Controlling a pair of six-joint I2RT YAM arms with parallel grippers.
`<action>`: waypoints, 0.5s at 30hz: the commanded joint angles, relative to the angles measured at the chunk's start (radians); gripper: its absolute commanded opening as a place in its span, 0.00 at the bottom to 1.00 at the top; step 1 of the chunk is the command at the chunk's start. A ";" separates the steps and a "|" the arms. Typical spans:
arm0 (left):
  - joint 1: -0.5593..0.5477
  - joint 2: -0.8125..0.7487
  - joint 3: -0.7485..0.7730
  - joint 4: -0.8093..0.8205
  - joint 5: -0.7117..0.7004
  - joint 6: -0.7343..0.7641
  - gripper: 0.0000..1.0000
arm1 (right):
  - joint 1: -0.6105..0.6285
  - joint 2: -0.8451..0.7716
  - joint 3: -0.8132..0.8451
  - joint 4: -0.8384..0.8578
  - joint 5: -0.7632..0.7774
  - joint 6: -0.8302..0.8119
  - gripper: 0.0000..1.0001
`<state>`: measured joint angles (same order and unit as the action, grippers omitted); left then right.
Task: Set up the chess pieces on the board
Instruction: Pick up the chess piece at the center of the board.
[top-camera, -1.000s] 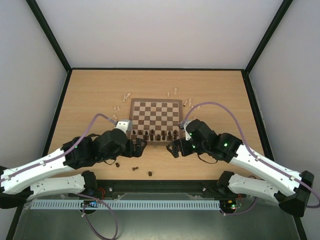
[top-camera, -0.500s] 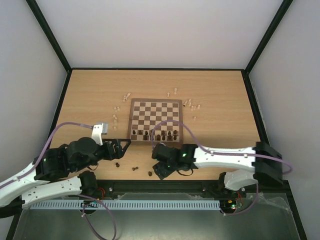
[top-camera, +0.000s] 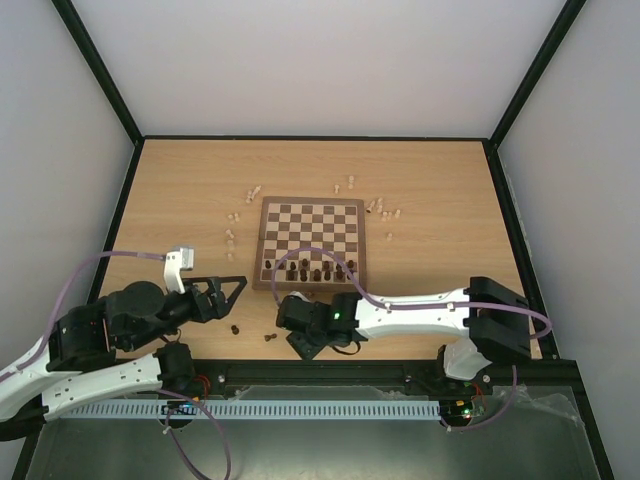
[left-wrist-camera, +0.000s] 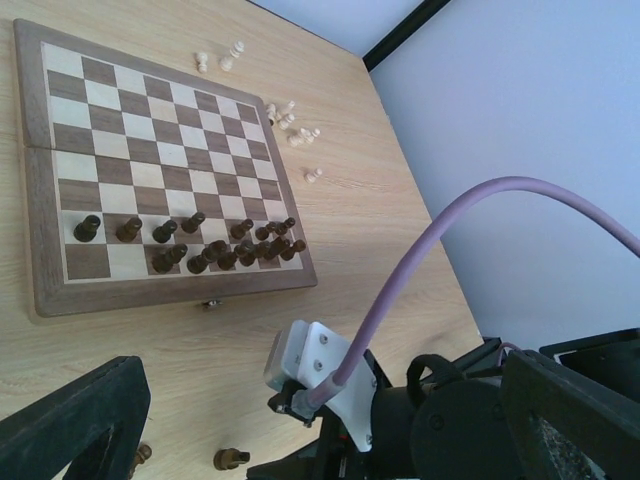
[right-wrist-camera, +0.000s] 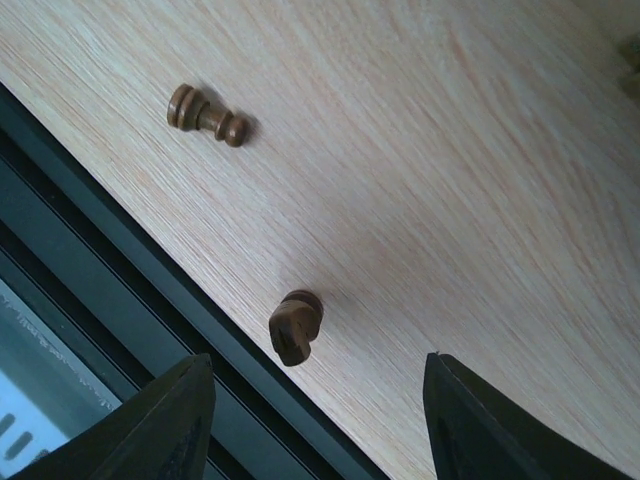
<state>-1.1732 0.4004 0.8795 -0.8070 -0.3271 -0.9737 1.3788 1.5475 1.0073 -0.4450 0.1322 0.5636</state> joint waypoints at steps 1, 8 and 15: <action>-0.005 -0.017 0.008 -0.023 -0.023 -0.008 0.99 | 0.022 0.046 0.033 -0.007 -0.009 -0.026 0.57; -0.005 -0.032 0.025 -0.044 -0.031 -0.009 0.99 | 0.035 0.112 0.071 -0.008 -0.013 -0.037 0.51; -0.005 -0.044 0.030 -0.056 -0.035 -0.007 0.99 | 0.035 0.159 0.099 -0.022 -0.003 -0.036 0.40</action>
<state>-1.1732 0.3687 0.8833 -0.8459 -0.3416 -0.9771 1.4059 1.6760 1.0744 -0.4335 0.1169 0.5331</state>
